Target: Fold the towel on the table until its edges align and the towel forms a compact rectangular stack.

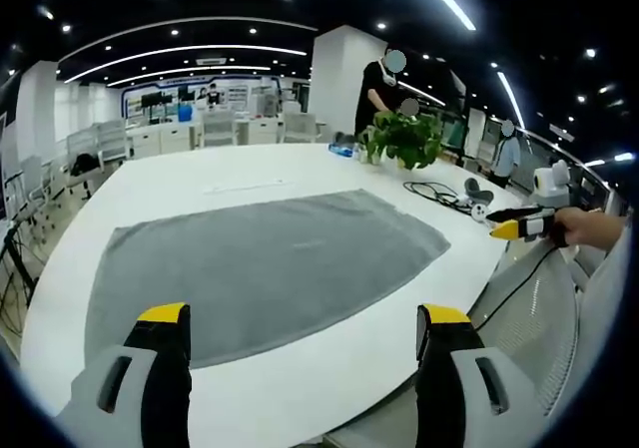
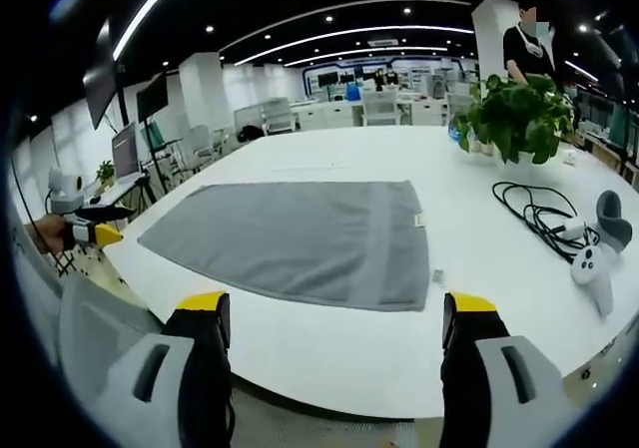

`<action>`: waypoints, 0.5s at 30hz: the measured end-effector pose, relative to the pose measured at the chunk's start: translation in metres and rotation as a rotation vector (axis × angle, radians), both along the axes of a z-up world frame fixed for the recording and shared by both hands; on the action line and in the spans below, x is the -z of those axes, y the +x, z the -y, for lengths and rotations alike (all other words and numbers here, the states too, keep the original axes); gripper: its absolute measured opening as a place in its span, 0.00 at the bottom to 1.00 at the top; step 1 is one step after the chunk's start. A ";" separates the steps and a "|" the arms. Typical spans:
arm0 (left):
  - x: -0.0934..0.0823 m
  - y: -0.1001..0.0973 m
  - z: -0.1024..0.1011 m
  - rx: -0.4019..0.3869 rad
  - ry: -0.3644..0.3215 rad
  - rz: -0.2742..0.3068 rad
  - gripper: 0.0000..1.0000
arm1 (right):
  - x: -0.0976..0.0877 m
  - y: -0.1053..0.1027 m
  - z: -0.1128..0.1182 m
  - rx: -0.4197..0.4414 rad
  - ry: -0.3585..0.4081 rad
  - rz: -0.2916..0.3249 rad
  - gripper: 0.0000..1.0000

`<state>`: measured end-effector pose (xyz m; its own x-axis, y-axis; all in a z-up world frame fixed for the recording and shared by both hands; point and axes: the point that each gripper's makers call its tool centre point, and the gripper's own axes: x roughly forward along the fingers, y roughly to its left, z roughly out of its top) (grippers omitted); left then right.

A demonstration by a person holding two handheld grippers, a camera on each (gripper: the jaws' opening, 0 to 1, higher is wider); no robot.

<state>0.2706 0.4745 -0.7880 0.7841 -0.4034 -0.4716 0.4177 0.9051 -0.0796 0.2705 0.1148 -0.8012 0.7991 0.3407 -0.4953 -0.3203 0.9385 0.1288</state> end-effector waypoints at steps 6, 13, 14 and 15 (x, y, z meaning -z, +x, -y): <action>0.002 -0.002 0.002 0.004 0.000 -0.006 0.96 | 0.000 0.000 0.001 0.010 0.020 -0.005 0.85; 0.004 -0.002 0.006 0.011 -0.004 -0.013 0.96 | 0.000 0.000 0.001 0.017 0.028 -0.003 0.83; 0.004 -0.002 0.006 0.011 -0.005 -0.013 0.96 | 0.000 -0.001 0.001 0.016 0.027 -0.004 0.83; 0.004 -0.002 0.007 0.011 -0.006 -0.013 0.96 | 0.001 -0.001 0.001 0.013 0.026 -0.006 0.82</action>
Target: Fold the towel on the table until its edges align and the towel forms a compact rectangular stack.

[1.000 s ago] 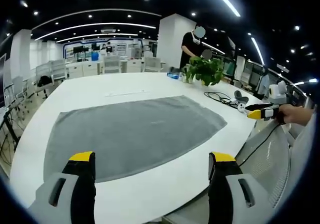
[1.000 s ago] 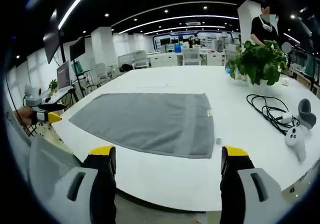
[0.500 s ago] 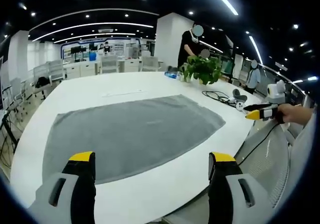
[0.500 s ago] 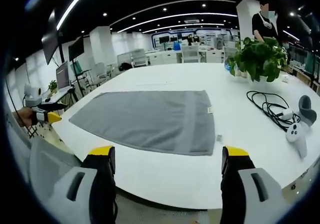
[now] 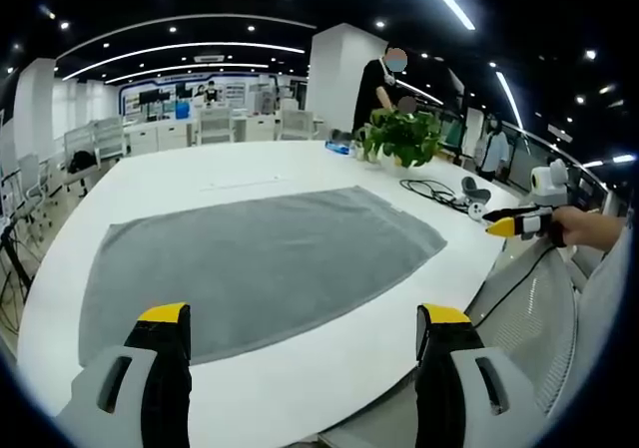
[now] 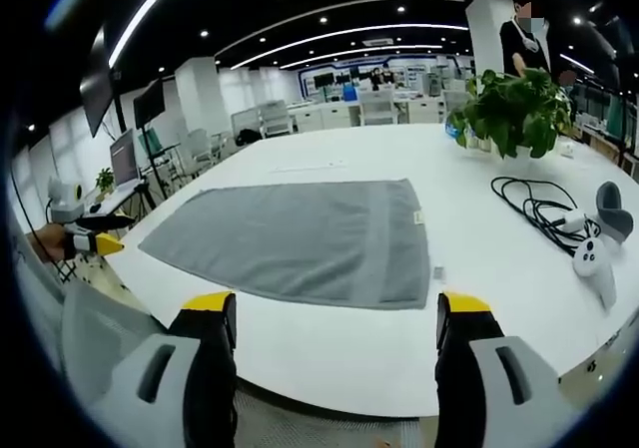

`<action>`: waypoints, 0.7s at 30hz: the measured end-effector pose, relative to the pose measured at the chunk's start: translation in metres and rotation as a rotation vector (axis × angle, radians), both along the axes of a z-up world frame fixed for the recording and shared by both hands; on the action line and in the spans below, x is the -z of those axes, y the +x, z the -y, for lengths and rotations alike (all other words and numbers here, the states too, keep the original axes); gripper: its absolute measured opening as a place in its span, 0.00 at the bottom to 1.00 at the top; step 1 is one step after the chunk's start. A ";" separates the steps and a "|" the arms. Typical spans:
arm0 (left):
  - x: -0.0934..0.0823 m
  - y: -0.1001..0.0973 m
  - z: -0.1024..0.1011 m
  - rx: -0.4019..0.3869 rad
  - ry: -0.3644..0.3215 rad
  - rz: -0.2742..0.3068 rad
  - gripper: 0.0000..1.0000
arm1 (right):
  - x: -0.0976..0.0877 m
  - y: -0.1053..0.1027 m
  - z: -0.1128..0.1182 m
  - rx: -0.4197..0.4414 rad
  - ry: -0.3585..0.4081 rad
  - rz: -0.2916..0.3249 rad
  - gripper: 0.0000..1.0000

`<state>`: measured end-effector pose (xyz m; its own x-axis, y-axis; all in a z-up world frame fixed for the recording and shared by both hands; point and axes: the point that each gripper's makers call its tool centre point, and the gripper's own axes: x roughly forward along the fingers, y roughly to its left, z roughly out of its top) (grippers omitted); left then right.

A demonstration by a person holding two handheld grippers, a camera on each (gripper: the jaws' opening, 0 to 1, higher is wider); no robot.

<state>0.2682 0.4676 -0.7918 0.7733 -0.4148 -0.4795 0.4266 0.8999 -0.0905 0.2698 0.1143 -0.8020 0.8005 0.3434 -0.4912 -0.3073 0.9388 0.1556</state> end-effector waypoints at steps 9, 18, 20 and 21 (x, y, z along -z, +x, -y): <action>0.003 -0.002 0.003 0.007 -0.002 -0.010 0.96 | 0.001 -0.001 -0.003 -0.009 0.011 -0.011 0.80; 0.002 0.002 0.009 0.020 0.001 -0.011 0.95 | 0.000 0.000 -0.001 0.006 0.030 -0.012 0.78; 0.003 0.003 0.012 0.026 0.003 -0.013 0.95 | 0.000 0.000 -0.001 0.005 0.029 -0.012 0.78; 0.003 0.004 0.014 0.030 0.004 -0.014 0.95 | 0.000 0.000 -0.001 0.005 0.029 -0.011 0.78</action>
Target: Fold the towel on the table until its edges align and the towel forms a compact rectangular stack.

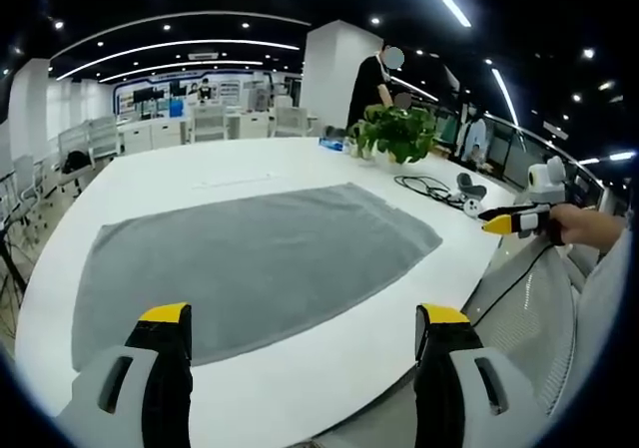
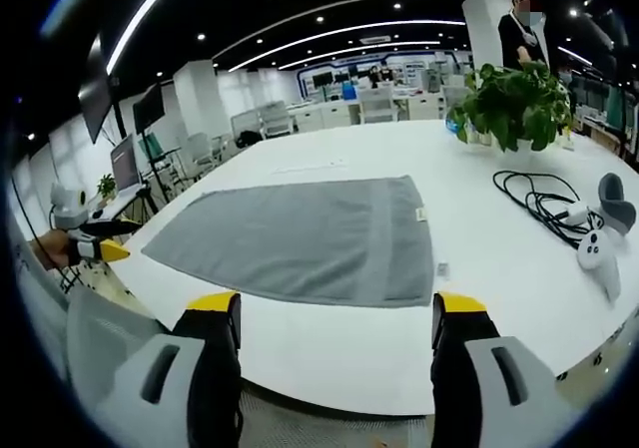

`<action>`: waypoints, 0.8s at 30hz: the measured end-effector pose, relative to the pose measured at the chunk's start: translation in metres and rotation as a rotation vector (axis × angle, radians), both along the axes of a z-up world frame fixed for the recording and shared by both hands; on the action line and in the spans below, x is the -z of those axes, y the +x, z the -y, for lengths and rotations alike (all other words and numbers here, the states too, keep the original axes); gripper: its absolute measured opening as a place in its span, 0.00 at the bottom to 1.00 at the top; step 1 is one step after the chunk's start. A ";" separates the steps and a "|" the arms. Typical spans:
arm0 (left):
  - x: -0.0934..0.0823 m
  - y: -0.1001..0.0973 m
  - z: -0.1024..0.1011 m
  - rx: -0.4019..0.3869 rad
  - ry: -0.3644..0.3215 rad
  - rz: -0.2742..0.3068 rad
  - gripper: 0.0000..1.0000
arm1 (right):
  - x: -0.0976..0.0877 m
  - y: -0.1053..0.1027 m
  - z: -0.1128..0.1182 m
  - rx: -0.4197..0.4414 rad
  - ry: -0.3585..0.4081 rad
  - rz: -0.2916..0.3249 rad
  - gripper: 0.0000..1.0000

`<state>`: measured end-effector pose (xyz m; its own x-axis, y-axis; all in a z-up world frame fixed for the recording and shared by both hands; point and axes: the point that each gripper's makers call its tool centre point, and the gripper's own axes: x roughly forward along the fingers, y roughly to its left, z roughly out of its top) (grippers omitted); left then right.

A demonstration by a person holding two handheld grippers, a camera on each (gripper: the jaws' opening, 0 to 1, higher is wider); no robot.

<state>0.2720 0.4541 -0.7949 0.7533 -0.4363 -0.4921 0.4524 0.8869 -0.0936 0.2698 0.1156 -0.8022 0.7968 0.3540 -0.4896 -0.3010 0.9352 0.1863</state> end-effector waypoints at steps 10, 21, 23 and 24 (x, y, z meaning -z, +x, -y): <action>-0.001 0.004 0.024 0.043 -0.004 -0.014 0.95 | -0.003 -0.001 0.003 -0.016 -0.040 0.002 0.78; -0.022 0.025 0.067 0.113 -0.021 0.029 0.94 | -0.029 0.012 0.024 -0.058 -0.078 0.053 0.78; -0.025 0.028 0.079 0.129 -0.030 0.038 0.94 | -0.035 0.015 0.031 -0.051 -0.080 0.067 0.78; -0.026 0.028 0.081 0.133 -0.031 0.039 0.94 | -0.037 0.016 0.033 -0.051 -0.081 0.071 0.77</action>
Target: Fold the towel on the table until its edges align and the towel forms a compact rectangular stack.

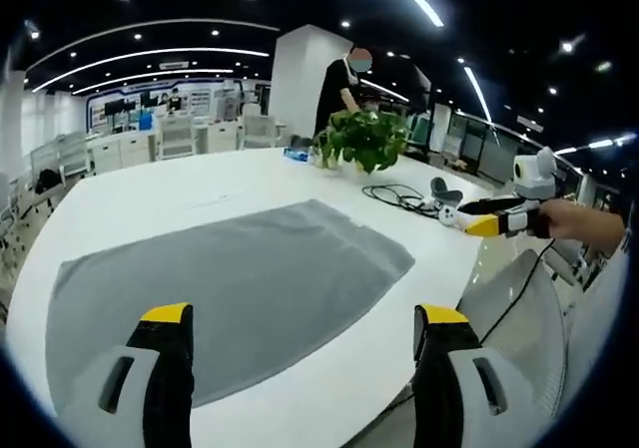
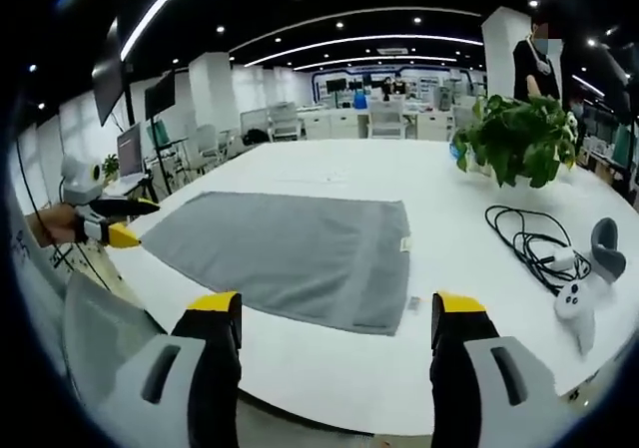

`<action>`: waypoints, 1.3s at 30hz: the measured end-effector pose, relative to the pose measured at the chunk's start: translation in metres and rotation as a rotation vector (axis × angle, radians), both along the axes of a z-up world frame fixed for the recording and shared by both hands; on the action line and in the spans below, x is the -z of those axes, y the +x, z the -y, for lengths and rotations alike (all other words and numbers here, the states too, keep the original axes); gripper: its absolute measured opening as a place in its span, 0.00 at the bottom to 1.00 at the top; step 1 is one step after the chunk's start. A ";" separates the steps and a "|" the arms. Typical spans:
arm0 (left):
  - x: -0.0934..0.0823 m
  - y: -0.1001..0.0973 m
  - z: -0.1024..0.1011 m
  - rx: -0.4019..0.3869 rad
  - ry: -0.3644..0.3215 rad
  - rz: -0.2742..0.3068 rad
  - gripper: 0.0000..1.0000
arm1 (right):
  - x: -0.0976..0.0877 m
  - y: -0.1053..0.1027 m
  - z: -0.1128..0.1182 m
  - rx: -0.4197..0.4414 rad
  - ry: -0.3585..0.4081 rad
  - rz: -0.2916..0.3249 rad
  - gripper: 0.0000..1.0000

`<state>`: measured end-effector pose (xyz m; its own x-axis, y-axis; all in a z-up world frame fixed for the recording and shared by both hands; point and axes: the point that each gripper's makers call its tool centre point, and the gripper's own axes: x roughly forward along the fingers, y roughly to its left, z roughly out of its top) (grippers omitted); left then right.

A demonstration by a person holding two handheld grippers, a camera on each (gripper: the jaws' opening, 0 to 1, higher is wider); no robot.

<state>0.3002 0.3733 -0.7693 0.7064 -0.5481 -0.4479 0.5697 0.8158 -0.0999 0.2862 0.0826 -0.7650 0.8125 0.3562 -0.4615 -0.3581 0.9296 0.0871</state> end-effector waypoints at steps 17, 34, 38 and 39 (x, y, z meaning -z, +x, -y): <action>0.002 0.000 0.050 0.085 0.043 0.000 0.92 | -0.036 0.041 0.050 0.027 0.042 0.085 0.74; -0.017 0.032 0.129 0.281 0.107 0.070 0.87 | -0.034 0.088 0.064 0.031 0.077 0.102 0.71; -0.017 0.034 0.150 0.310 0.109 0.074 0.87 | -0.029 0.097 0.059 0.009 0.081 0.091 0.70; -0.017 0.034 0.154 0.316 0.107 0.076 0.86 | -0.028 0.099 0.058 0.005 0.081 0.090 0.70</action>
